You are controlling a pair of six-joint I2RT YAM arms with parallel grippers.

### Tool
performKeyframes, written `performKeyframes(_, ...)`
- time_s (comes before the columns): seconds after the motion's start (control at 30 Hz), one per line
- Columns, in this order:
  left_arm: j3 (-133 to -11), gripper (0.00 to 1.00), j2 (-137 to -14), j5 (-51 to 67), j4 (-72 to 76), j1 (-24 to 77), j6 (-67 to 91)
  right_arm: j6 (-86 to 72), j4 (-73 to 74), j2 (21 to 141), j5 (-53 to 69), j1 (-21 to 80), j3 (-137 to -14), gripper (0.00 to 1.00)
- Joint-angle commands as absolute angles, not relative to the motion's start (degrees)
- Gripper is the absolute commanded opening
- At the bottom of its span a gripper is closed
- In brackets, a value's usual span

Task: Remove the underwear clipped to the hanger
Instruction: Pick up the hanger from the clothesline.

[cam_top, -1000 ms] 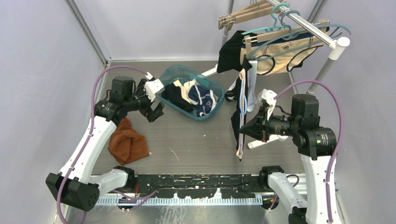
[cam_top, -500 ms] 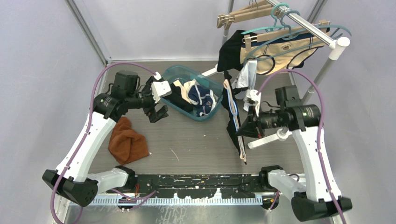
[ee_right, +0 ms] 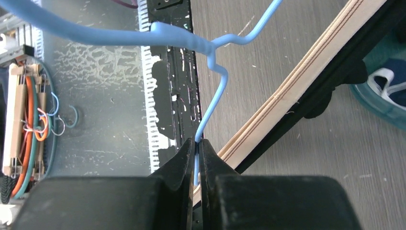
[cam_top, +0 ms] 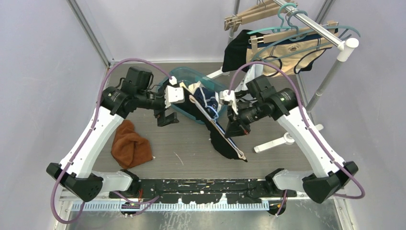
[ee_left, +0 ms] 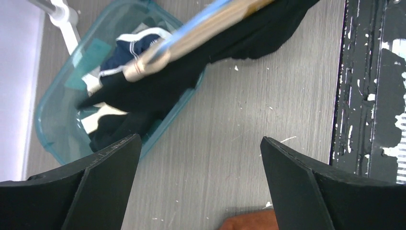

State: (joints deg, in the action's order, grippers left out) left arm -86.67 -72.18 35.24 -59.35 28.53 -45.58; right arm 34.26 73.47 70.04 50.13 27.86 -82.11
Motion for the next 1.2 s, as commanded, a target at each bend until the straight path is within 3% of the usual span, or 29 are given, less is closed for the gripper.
performKeyframes(0.0, -92.4, 0.98, -72.3, 39.8, -61.2, 28.9, -51.5, 33.3, 70.4, 73.4, 48.8, 32.0, -86.0, 0.01)
performKeyframes(0.27, -91.5, 0.98, -72.2, 45.0, -70.0, 28.9, -64.0, 32.0, 67.7, 74.9, 49.6, 34.4, -88.2, 0.01)
performKeyframes(0.57, -86.4, 0.99, -74.6, 48.4, -62.2, 29.0, -65.5, 30.0, 66.8, 74.7, 49.9, 36.7, -89.1, 0.01)
performKeyframes(0.8, -80.1, 0.60, -73.5, 53.2, -57.7, 29.4, -63.8, 28.8, 65.4, 73.7, 49.7, 36.7, -88.9, 0.01)
performKeyframes(1.0, -76.2, 0.33, -71.0, 55.2, -54.2, 29.4, -61.4, 28.0, 63.7, 73.3, 49.7, 36.7, -87.8, 0.01)
performKeyframes(1.03, -75.8, 0.23, -70.8, 55.3, -53.8, 29.5, -61.0, 28.0, 63.4, 73.2, 49.5, 36.7, -87.6, 0.01)
performKeyframes(1.07, -75.6, 0.05, -70.6, 55.2, -53.5, 29.4, -60.6, 27.9, 63.2, 73.2, 49.1, 36.7, -87.5, 0.01)
performKeyframes(1.17, -74.7, 0.00, -69.6, 54.3, -51.4, 29.4, -57.9, 27.6, 62.6, 72.9, 48.4, 36.7, -86.8, 0.01)
